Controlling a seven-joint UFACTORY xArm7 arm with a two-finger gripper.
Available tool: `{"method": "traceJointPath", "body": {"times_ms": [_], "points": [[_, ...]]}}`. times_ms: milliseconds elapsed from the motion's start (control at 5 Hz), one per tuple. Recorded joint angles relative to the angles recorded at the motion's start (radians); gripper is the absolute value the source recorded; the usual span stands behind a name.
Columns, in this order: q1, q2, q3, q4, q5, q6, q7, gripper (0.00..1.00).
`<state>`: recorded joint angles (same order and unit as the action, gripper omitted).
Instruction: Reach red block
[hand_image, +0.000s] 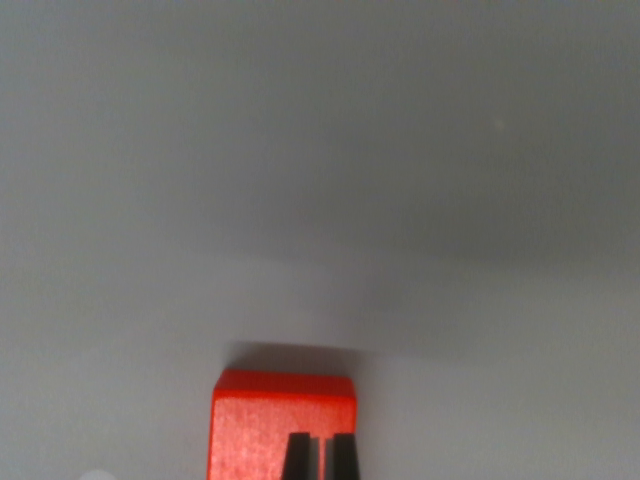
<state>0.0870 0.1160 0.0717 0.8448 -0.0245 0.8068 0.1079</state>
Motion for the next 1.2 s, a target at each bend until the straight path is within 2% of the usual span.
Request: {"method": "traceJointPath", "body": {"times_ms": [200,400,600,800,1000,1200], "points": [[0.0043,0.003,0.004,-0.03,0.0008,-0.032,0.005,0.0],[0.0043,0.003,0.004,-0.03,0.0008,-0.032,0.005,0.0],[0.0083,0.005,0.008,-0.057,0.0016,-0.062,0.01,0.0],[0.0083,0.005,0.008,-0.057,0.0016,-0.062,0.01,0.0],[0.0117,0.008,0.012,-0.081,0.0023,-0.087,0.014,0.0],[0.0117,0.008,0.012,-0.081,0.0023,-0.087,0.014,0.0]]}}
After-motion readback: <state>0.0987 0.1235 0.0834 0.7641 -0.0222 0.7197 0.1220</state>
